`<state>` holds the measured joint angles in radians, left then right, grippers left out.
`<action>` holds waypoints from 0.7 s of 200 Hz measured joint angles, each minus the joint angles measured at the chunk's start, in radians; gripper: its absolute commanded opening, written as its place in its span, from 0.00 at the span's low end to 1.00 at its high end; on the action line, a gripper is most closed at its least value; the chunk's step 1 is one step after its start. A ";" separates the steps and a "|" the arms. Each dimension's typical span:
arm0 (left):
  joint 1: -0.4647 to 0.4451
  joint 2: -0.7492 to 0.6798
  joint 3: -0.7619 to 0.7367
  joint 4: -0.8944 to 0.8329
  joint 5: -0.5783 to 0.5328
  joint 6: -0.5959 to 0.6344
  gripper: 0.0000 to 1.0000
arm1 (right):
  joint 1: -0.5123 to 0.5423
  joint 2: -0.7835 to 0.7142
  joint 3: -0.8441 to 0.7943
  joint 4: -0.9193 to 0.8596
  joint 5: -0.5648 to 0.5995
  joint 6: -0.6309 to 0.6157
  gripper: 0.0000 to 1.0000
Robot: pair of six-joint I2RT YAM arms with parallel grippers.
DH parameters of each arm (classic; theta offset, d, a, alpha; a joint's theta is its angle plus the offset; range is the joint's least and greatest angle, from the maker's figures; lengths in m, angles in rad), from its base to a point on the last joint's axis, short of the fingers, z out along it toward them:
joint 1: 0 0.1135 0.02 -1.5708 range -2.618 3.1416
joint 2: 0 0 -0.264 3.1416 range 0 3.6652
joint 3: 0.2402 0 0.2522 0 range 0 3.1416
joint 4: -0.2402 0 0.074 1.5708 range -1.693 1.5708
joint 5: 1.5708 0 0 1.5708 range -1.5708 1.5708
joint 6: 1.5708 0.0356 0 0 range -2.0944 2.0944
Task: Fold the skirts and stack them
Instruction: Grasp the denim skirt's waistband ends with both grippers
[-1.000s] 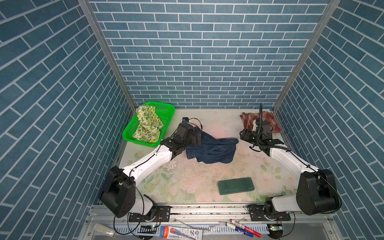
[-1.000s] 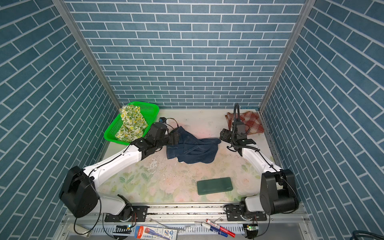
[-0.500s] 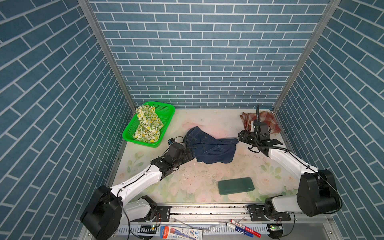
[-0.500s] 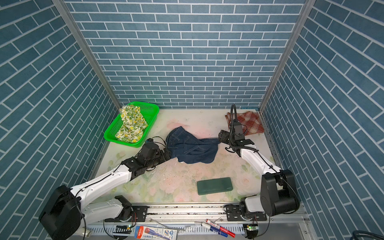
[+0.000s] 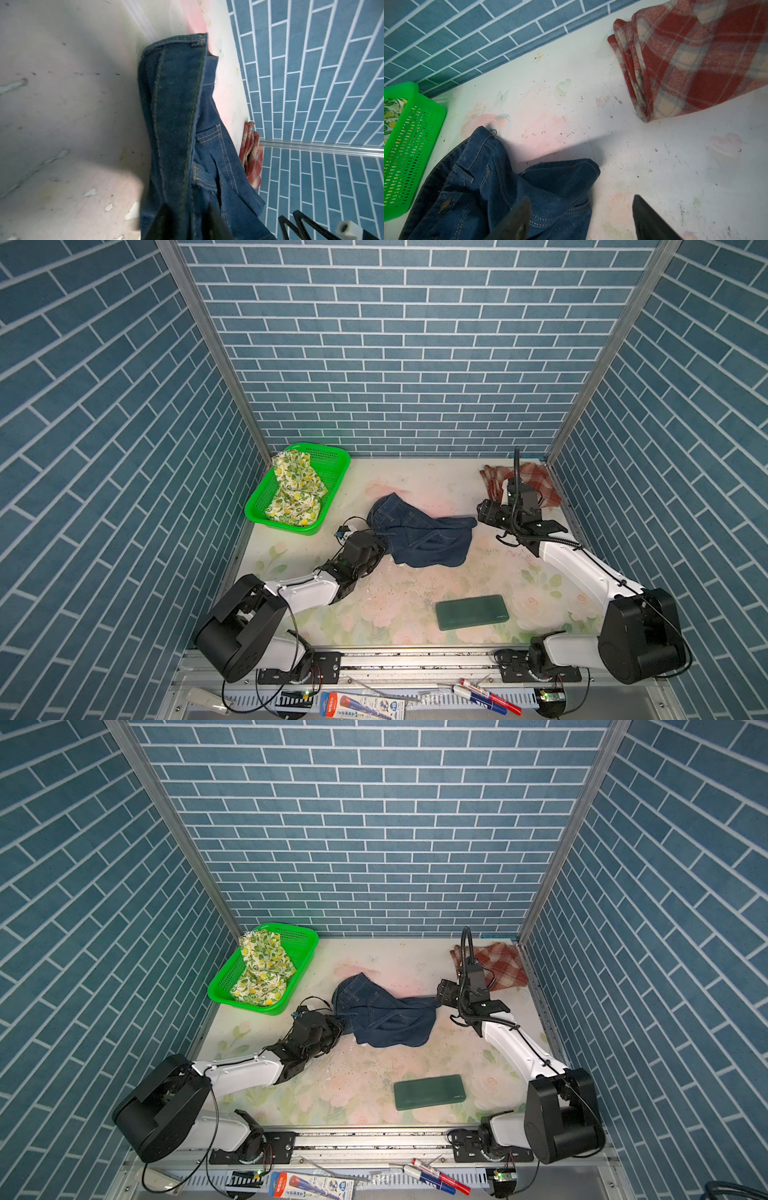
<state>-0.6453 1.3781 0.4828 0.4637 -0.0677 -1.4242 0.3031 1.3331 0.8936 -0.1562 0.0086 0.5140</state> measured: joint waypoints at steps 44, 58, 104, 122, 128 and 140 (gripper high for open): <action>-0.009 -0.086 0.154 -0.103 -0.018 0.046 0.00 | 0.000 0.000 -0.012 0.002 -0.024 -0.030 0.76; -0.009 -0.093 0.246 -0.140 -0.021 0.087 0.00 | 0.000 -0.006 -0.019 0.010 -0.042 -0.048 0.76; -0.001 -0.058 0.497 -0.220 -0.018 0.219 0.00 | 0.005 -0.037 -0.069 0.059 -0.120 -0.103 0.76; 0.017 -0.023 0.542 -0.230 -0.009 0.248 0.00 | 0.005 -0.042 -0.072 0.070 -0.139 -0.110 0.76; 0.025 -0.013 0.550 -0.235 -0.005 0.255 0.00 | 0.005 -0.042 -0.072 0.074 -0.144 -0.112 0.76; 0.041 -0.005 0.552 -0.248 0.002 0.266 0.00 | 0.005 -0.042 -0.073 0.082 -0.149 -0.117 0.75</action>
<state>-0.6044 1.3731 1.0348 0.2161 -0.0662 -1.1580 0.3077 1.2907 0.8204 -0.0738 -0.1402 0.3969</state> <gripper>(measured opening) 0.081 0.756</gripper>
